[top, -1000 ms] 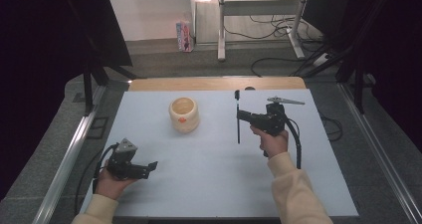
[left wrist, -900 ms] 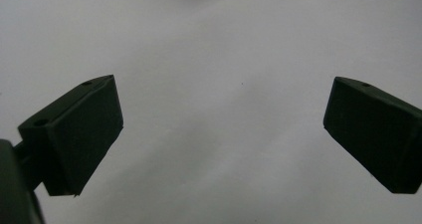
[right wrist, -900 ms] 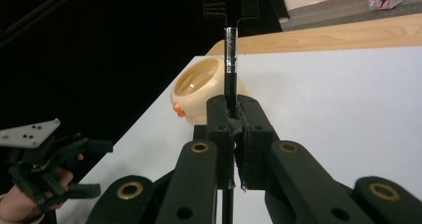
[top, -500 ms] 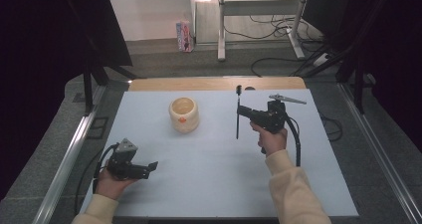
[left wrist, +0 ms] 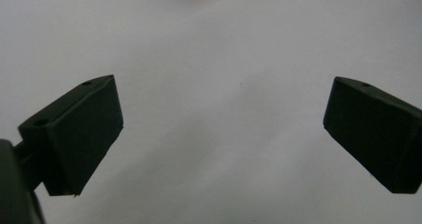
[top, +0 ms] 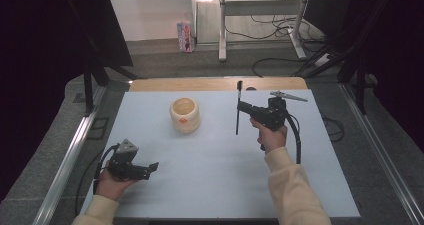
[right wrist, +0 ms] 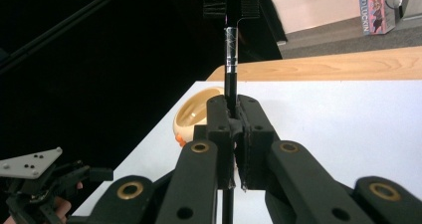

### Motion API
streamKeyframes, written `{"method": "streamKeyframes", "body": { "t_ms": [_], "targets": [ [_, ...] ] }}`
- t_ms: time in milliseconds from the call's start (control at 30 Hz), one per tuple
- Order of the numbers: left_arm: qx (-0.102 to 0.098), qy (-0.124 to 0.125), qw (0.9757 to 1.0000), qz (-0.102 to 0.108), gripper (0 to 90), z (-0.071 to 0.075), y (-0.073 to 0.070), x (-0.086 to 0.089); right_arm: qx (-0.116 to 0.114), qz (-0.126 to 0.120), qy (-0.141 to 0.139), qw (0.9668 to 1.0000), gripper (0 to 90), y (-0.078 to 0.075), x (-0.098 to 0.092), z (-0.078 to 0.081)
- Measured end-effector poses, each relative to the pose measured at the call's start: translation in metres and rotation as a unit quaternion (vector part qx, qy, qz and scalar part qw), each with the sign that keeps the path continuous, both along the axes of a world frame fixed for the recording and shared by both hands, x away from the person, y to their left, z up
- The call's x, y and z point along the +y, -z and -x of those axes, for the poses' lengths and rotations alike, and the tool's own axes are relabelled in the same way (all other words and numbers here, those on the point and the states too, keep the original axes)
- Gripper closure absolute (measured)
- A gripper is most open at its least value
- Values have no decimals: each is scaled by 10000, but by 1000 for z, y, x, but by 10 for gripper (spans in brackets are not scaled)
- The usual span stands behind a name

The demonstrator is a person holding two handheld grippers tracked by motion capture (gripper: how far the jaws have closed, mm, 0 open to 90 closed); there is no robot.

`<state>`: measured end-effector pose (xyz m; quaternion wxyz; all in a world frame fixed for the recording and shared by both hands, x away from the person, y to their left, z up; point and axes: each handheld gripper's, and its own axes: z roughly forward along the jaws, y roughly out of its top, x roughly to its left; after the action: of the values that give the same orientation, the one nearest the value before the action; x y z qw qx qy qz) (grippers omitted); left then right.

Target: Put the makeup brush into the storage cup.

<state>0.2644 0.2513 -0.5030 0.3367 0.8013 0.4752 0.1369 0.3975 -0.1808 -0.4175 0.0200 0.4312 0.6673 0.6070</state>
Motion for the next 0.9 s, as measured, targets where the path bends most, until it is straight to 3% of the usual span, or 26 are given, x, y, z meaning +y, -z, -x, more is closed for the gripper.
{"method": "streamKeyframes", "body": {
  "t_ms": [500,900],
  "targets": [
    [-4,0,10000,6,31,0,0,0,-66,-193,48,9998,848,3,9,-10],
    [-7,-5,10000,8,31,0,0,0,-52,-174,56,9998,848,7,20,-19]
  ]
}}
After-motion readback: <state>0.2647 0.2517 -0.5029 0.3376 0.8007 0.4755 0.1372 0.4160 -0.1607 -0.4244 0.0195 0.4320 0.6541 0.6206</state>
